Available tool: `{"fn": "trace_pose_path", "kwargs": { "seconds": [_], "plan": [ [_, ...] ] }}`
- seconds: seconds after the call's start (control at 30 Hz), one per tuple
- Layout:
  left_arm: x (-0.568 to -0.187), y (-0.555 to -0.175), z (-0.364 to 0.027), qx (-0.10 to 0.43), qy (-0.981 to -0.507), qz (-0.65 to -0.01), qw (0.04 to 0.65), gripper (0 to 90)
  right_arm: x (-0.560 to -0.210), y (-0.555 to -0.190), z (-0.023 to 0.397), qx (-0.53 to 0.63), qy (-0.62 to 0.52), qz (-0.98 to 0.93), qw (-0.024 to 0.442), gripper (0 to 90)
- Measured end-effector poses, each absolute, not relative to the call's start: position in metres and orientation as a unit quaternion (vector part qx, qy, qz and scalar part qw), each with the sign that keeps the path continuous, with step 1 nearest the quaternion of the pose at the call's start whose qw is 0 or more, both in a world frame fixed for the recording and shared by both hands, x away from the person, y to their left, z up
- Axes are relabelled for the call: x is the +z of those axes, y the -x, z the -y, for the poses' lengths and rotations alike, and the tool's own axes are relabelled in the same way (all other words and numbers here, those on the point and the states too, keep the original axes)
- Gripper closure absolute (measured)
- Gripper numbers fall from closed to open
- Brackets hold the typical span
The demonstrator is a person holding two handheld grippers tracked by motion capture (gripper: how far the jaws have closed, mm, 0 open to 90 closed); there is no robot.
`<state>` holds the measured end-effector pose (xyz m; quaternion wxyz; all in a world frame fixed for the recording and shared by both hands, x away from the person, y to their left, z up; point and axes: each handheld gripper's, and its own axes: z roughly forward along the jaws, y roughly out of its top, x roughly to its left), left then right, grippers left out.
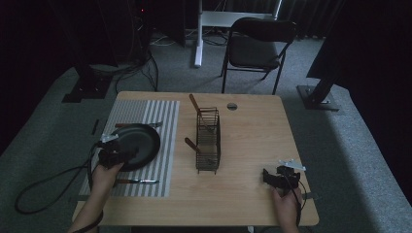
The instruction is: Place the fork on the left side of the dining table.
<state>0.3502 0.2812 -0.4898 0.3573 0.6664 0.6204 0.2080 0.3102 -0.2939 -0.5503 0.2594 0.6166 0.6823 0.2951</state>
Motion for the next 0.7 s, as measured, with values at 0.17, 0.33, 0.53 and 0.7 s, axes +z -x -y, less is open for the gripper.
{"fn": "trace_pose_path", "kwargs": {
  "seconds": [0.17,0.33,0.53,0.7],
  "plan": [
    [-0.491,-0.334,-0.275,0.219,-0.678,-0.604,0.358,19.1,-0.550,-0.310,0.294,0.295,-0.617,-0.682,0.259,13.0],
    [-0.490,-0.318,-0.273,0.225,-0.682,-0.593,0.363,19.1,-0.550,-0.310,0.294,0.295,-0.617,-0.682,0.259,13.0],
    [-0.491,-0.299,-0.276,0.227,-0.678,-0.592,0.372,19.1,-0.550,-0.310,0.294,0.295,-0.617,-0.682,0.259,13.0],
    [-0.497,-0.283,-0.275,0.244,-0.691,-0.578,0.359,19.1,-0.550,-0.310,0.294,0.295,-0.617,-0.682,0.259,13.0]
  ]
}}
